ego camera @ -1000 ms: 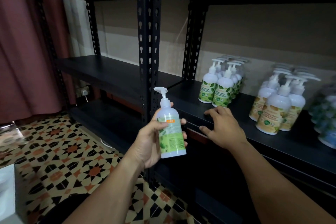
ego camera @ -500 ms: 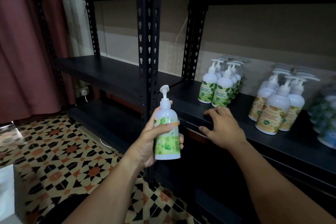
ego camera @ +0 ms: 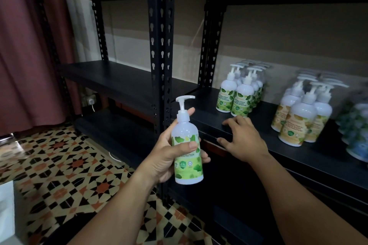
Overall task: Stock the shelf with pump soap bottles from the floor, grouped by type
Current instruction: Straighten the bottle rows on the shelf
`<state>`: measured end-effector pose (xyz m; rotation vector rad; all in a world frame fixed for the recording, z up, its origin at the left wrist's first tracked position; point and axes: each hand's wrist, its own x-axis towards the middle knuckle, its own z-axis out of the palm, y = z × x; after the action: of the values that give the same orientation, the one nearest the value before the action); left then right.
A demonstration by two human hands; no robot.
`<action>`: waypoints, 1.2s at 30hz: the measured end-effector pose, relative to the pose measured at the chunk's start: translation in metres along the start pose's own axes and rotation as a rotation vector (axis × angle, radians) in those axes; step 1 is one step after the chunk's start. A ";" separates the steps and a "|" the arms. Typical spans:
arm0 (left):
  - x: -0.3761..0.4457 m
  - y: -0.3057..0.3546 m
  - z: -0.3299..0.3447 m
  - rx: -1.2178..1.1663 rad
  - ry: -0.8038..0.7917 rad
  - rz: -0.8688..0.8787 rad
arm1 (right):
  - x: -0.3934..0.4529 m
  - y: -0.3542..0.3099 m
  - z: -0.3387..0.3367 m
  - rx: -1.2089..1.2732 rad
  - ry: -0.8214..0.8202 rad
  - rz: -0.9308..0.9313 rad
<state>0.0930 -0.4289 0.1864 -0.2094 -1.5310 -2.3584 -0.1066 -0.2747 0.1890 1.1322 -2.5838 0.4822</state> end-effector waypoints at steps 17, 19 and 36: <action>0.013 -0.002 -0.008 0.277 0.224 0.043 | 0.004 0.001 0.001 0.035 -0.007 -0.016; 0.020 0.001 -0.007 0.298 0.188 0.038 | 0.008 0.007 -0.004 0.029 -0.038 -0.078; 0.132 0.003 0.027 0.436 0.162 0.234 | 0.010 0.032 -0.016 0.200 -0.103 -0.150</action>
<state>-0.0315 -0.4300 0.2387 -0.0845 -1.7824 -1.7694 -0.1351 -0.2537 0.2014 1.4407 -2.5558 0.6746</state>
